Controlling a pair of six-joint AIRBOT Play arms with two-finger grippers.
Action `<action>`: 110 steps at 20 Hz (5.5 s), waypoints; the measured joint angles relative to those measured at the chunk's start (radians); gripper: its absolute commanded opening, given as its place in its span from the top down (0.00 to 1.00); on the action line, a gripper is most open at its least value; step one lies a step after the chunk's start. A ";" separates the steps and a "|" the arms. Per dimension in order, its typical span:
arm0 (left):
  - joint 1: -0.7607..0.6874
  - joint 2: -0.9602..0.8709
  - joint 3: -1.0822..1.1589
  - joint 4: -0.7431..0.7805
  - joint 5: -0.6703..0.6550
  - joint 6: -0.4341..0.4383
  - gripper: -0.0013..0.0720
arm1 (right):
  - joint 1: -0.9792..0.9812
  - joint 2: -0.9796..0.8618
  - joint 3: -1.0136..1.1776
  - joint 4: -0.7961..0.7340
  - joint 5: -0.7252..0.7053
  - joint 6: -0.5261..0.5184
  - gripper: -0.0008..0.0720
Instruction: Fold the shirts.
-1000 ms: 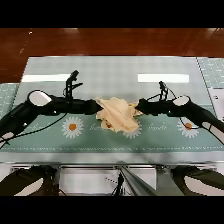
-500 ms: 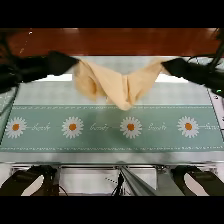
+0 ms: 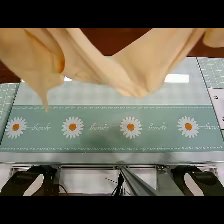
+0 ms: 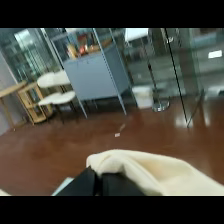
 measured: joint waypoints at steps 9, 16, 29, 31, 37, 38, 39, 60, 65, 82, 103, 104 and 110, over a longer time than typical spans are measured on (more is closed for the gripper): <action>0.013 0.099 0.074 0.442 -0.412 -0.277 0.95 | 0.000 0.071 0.152 -0.469 0.347 0.339 0.95; 0.013 0.105 0.007 0.542 -0.676 -0.346 0.95 | 0.000 0.017 0.169 -0.695 0.801 0.400 0.95; 0.013 -0.023 -0.389 0.629 -0.594 -0.296 0.95 | 0.000 -0.398 0.171 -0.778 0.952 0.275 0.95; 0.013 -0.111 -0.421 0.631 -0.518 -0.261 0.95 | 0.000 -0.492 0.171 -0.770 0.887 0.264 0.95; 0.013 -0.444 -0.451 0.633 -0.311 -0.210 0.95 | 0.000 -0.739 0.170 -0.691 0.673 0.240 0.95; 0.013 -0.489 -0.452 0.633 -0.293 -0.207 0.94 | 0.000 -0.766 0.171 -0.678 0.643 0.240 0.95; 0.013 -0.533 -0.450 0.633 -0.280 -0.206 0.94 | 0.000 -0.790 0.170 -0.666 0.615 0.241 0.95; -0.007 -0.268 -1.020 -0.001 -0.241 -0.198 0.16 | 0.000 -0.856 0.171 -0.624 0.509 0.225 0.95; -0.161 -0.317 -1.120 -0.126 -0.031 -0.207 0.16 | 0.008 -0.856 0.171 -0.624 0.509 0.219 0.95; -0.333 -0.581 -1.035 -0.357 0.221 -0.169 0.76 | 0.035 -0.856 0.171 -0.647 0.493 0.208 0.95; 0.306 0.042 -0.402 -0.349 -0.447 -0.117 0.95 | 0.035 -0.387 0.171 -0.705 0.311 0.176 0.95; 0.361 0.051 -0.347 -0.348 -0.487 -0.133 0.95 | 0.035 -0.328 0.172 -0.707 0.284 0.176 0.95; 0.484 0.073 -0.041 -0.352 -0.594 -0.195 0.95 | 0.035 -0.047 0.172 -0.735 0.256 0.211 0.95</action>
